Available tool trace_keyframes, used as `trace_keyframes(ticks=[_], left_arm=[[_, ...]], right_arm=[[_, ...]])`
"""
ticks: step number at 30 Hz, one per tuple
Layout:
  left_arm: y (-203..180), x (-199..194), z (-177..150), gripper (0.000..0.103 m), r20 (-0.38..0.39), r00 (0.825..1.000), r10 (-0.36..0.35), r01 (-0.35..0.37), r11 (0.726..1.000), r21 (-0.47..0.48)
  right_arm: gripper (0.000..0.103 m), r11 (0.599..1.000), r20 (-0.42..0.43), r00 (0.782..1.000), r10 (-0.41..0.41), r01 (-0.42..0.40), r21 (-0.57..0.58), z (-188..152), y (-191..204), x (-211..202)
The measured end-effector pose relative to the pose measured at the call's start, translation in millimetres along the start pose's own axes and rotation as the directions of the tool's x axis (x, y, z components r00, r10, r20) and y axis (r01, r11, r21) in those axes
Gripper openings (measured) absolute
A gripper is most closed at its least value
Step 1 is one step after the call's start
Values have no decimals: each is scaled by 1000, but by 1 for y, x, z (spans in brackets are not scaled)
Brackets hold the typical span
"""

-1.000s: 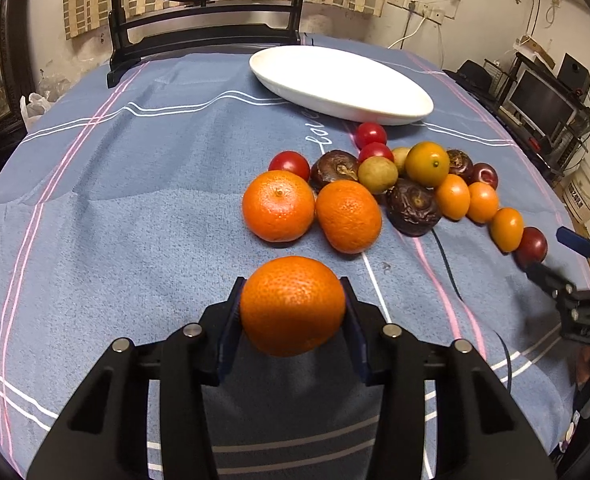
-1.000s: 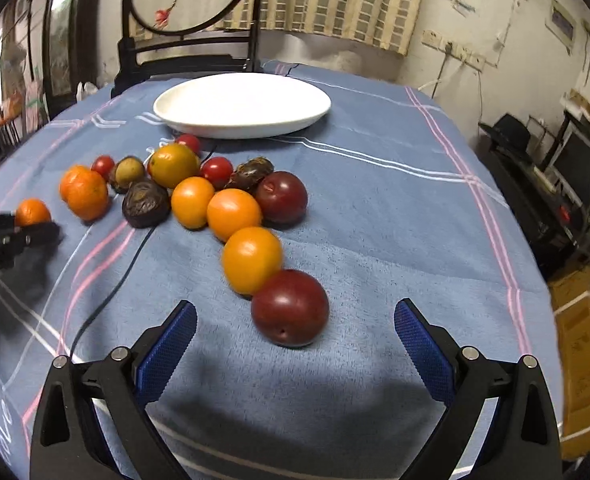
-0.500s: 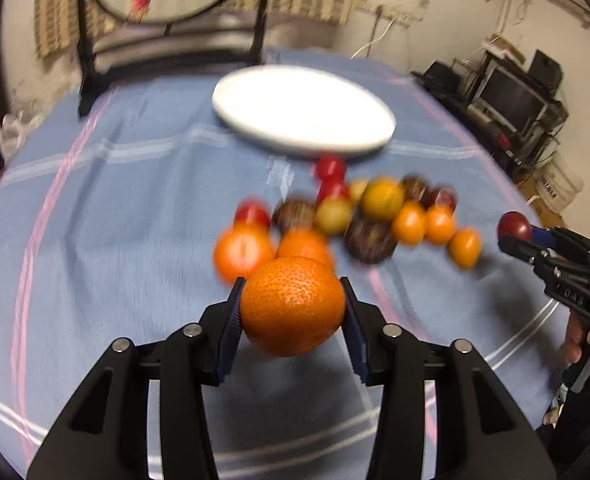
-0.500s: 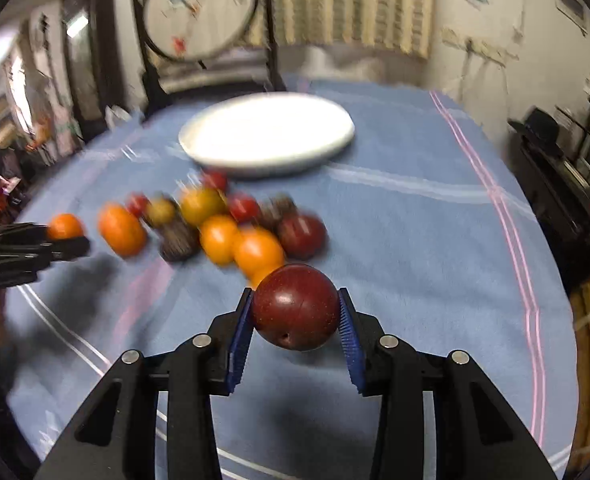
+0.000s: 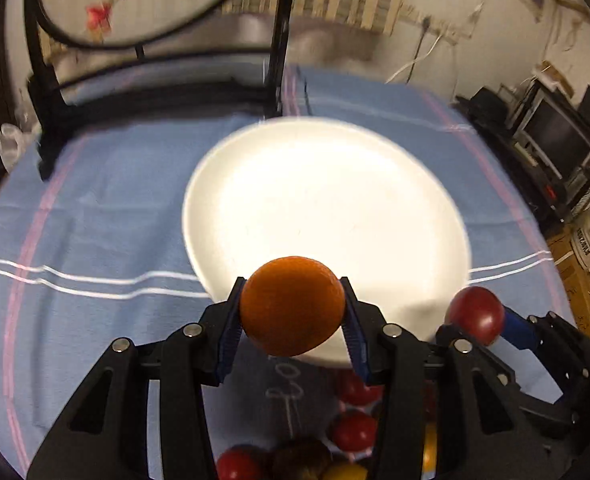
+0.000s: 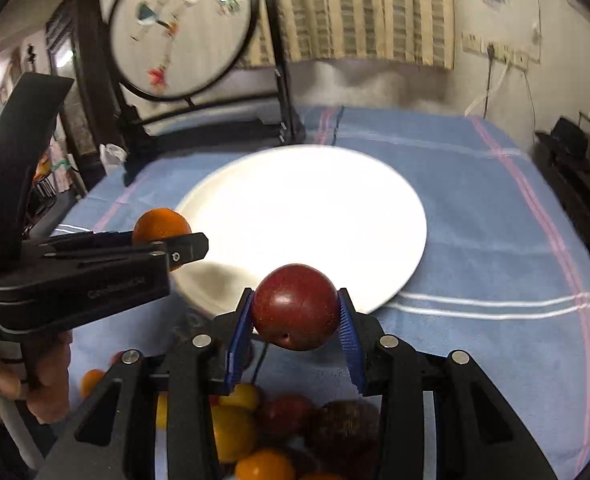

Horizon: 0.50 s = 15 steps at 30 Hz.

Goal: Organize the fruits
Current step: 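Carry both fruits over the white plate and open both tools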

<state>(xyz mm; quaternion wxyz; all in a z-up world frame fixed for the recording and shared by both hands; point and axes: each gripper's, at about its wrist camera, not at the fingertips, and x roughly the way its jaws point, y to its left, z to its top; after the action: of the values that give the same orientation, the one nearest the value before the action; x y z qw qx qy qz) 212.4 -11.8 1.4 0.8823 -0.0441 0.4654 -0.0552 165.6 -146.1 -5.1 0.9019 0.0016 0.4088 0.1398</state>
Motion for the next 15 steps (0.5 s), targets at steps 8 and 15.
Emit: trace_keyframes(ticks=[8,15], left_arm=[[-4,26,2,69,-33,998,-44,44,999,9],[-5,-26,-21,93,92,995,-26,19,997,69]], right_arm=[[68,1000,-22,1000,12,-11,11,-3,-6,9],[74,1000,-4,1000,1,-1,10,-6,-10,-9]])
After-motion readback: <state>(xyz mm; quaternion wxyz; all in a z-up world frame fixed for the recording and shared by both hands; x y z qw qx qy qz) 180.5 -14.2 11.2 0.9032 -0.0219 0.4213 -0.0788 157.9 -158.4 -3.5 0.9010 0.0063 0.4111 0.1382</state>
